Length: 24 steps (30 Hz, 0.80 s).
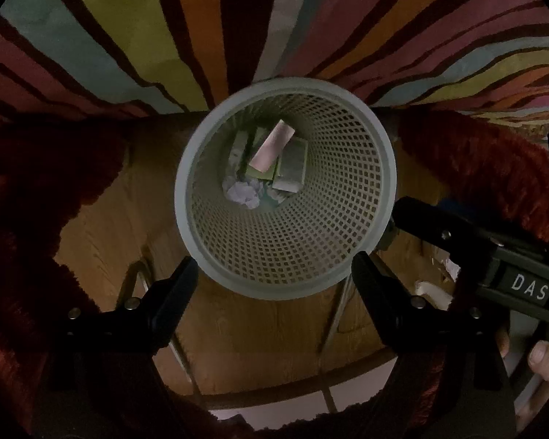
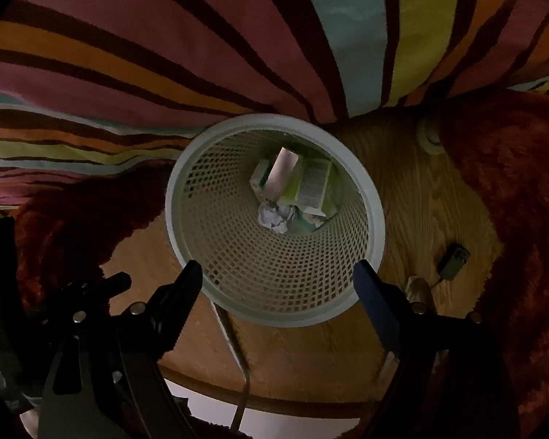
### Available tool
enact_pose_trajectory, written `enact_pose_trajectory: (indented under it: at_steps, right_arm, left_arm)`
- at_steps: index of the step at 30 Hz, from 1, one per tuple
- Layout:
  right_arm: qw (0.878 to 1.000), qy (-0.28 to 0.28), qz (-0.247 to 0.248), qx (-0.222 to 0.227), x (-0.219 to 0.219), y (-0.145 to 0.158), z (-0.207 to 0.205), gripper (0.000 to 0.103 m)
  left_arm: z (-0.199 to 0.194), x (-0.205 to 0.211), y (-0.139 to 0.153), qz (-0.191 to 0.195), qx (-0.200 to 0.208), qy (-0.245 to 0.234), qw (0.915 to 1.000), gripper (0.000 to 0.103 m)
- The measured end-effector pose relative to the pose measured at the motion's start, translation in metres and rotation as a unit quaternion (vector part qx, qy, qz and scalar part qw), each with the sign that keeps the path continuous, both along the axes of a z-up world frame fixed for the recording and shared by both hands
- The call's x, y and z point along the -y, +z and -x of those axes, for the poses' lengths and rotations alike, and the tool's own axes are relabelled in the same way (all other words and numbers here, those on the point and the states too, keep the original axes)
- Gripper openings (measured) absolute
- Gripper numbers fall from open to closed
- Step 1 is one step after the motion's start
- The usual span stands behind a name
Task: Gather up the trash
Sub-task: 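Move both tools back toward the remaining items on the bed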
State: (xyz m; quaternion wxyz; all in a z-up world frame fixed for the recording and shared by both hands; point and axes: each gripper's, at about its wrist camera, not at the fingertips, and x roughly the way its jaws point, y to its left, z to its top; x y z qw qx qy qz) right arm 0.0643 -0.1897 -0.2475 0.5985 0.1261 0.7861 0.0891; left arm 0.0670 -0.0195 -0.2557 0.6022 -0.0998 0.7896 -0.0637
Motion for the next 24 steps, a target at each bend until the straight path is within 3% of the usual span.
enact_pose_trajectory:
  at_steps: [17, 24]
  right_arm:
    - [0.997, 0.009, -0.017, 0.078, 0.003, 0.047, 0.008, 0.080]
    - [0.991, 0.018, -0.015, 0.132, 0.001, 0.075, 0.010, 0.080]
  left_arm:
    - [0.000, -0.003, 0.039, -0.029, 0.080, 0.006, 0.9964, 0.084]
    - [0.002, -0.012, 0.071, -0.045, 0.150, 0.019, 0.9875, 0.084]
